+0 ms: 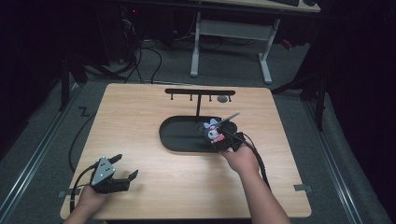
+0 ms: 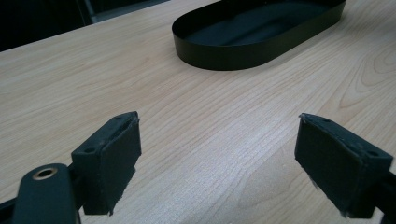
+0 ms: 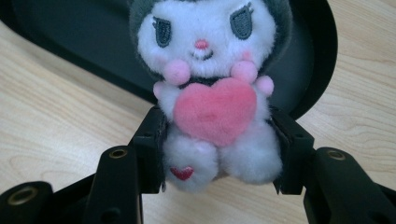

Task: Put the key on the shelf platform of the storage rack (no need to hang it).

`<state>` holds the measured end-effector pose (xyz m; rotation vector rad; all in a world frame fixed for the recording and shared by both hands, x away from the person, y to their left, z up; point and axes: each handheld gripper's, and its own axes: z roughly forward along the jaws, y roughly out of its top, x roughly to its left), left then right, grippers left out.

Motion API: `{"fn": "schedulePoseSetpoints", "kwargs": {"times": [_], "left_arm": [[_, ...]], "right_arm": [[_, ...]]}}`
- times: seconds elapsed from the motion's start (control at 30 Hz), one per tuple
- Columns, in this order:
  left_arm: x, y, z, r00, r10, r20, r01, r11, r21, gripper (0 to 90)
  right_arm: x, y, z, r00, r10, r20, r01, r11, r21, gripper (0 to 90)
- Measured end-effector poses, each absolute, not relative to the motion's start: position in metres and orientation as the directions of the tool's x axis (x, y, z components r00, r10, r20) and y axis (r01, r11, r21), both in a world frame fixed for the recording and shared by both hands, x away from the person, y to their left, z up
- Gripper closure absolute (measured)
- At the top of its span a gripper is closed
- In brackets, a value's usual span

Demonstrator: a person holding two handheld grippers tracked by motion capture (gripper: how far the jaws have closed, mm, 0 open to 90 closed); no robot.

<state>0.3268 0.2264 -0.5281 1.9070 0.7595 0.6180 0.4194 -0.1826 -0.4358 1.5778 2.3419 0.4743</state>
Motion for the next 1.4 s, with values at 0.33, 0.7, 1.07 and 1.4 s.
{"fn": "schedulePoseSetpoints", "kwargs": {"times": [0.33, 0.7, 1.07, 1.4], "left_arm": [[0.326, 0.227, -0.528, 0.677, 0.730, 0.098, 0.244, -0.348, 0.905, 15.5], [0.326, 0.227, -0.528, 0.677, 0.730, 0.094, 0.243, -0.343, 0.907, 15.4], [0.326, 0.227, -0.528, 0.677, 0.730, 0.091, 0.245, -0.340, 0.908, 15.5], [0.326, 0.228, -0.528, 0.678, 0.730, 0.087, 0.247, -0.337, 0.908, 15.5]], "right_arm": [[0.437, -0.180, -0.443, -0.345, 0.938, -0.035, 0.847, 0.327, 0.420, 48.4], [0.456, -0.169, -0.447, -0.341, 0.940, -0.027, 0.849, 0.320, 0.421, 48.4], [0.465, -0.167, -0.449, -0.334, 0.941, -0.047, 0.848, 0.322, 0.421, 48.4], [0.468, -0.166, -0.457, -0.331, 0.942, -0.043, 0.857, 0.320, 0.404, 48.4]]}}
